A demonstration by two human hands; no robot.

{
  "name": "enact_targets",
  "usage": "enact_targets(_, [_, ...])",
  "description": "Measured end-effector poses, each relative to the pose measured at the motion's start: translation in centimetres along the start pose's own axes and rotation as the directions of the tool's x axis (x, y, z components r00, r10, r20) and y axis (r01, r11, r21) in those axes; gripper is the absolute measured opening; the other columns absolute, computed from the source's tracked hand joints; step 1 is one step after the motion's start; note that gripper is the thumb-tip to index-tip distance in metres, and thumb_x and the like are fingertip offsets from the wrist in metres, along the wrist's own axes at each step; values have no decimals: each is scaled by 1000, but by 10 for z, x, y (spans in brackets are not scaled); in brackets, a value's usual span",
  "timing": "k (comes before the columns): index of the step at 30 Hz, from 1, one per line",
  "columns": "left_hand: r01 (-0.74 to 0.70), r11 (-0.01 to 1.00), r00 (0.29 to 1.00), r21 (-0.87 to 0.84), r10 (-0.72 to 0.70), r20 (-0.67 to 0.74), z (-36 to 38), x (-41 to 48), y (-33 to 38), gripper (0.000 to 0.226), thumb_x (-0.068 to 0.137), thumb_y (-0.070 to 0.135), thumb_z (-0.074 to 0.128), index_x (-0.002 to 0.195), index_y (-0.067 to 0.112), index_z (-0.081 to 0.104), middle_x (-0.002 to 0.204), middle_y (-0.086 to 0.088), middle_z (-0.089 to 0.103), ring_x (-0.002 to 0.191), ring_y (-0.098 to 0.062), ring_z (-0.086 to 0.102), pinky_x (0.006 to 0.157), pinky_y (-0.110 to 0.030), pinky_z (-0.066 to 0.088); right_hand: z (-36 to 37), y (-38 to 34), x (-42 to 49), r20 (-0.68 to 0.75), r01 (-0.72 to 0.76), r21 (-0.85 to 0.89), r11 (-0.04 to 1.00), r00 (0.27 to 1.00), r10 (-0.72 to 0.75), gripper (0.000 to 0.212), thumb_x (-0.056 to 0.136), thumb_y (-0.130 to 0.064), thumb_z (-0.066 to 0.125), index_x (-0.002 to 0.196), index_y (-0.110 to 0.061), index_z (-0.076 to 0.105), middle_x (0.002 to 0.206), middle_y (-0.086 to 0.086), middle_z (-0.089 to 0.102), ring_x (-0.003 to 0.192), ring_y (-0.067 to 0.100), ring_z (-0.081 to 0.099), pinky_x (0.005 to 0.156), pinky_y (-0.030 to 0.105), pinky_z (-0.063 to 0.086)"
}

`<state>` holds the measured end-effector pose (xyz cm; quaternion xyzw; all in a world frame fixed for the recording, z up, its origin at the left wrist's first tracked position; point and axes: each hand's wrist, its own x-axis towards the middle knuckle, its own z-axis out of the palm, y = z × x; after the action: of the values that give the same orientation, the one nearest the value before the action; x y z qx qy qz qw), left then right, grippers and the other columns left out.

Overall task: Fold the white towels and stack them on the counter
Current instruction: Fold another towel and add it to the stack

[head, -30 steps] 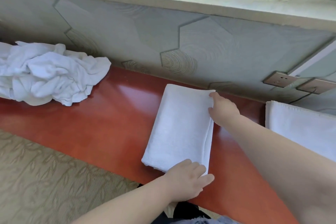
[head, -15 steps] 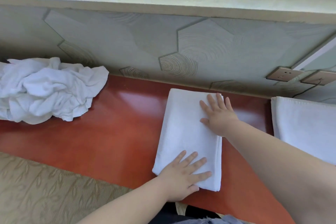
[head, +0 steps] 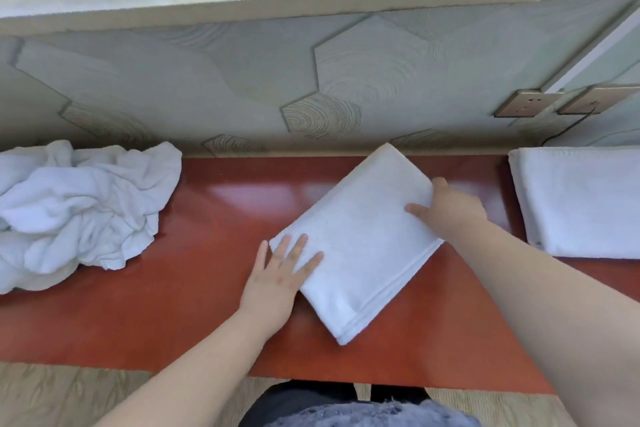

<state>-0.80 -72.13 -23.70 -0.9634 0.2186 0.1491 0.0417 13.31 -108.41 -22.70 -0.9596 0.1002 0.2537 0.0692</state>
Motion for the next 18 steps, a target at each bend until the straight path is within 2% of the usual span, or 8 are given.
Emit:
enact_targets(2, [283,953,958,-107,-275,86,-7,12,-30,101,89,10,47,158,47,-18,167,-6,-27,157,-36,-9,125,-60,4,18,28,-26,31,-139,220,966,990,136,82,78,-80,60,123,-13,47,115,11,67,104,34,64,71,39,41])
enact_targets(3, [386,897,922,-217,-369,118,-12,20,-43,97,94,13,46,157,47,-19,168,-7,-27,157,-34,-10,126,-56,6,26,37,-38,52,-190,294,937,982,183,84,75,-81,63,122,-11,50,117,10,67,105,34,64,73,38,42])
enact_targets(5, [469,742,866,-479,-493,84,-21,37,-63,75,102,27,46,163,37,3,171,-13,8,156,-32,16,124,-49,23,41,48,-58,134,-262,379,888,965,227,85,71,-82,65,120,-13,58,118,7,68,100,28,62,78,36,43])
enact_targets(7, [487,578,826,-655,-549,128,-32,54,-66,60,103,46,44,156,19,36,149,-12,52,135,-30,50,109,-43,42,49,55,-72,246,-331,460,824,939,241,82,71,-79,69,121,-15,64,116,3,70,94,22,60,80,34,44])
enact_targets(9, [559,460,803,-690,-506,313,-43,69,-46,70,98,62,45,135,5,57,123,-14,69,115,-33,64,92,-40,47,47,60,-80,336,-411,521,748,904,263,82,73,-76,69,128,-15,65,114,0,68,96,21,60,82,33,45])
enact_targets(13, [720,171,672,-672,-412,615,-47,76,8,76,83,64,72,123,1,62,114,-12,72,101,-32,70,95,-42,56,30,58,-79,311,-452,544,707,891,330,92,83,-81,52,134,-4,57,128,9,65,103,28,59,86,37,46])
enact_targets(16, [725,-158,609,-670,-307,732,-48,81,12,68,79,56,81,118,2,66,105,-11,76,94,-33,74,94,-45,58,25,50,-79,303,-461,620,635,887,349,94,86,-80,50,140,-3,51,134,10,61,116,30,58,94,37,44])
enact_targets(18, [678,-304,629,-669,-230,743,-50,80,7,61,80,47,85,116,2,67,101,-13,78,91,-34,76,93,-48,59,26,47,-84,334,-466,674,573,884,327,92,84,-78,55,141,-7,52,134,7,61,119,29,58,99,38,43])
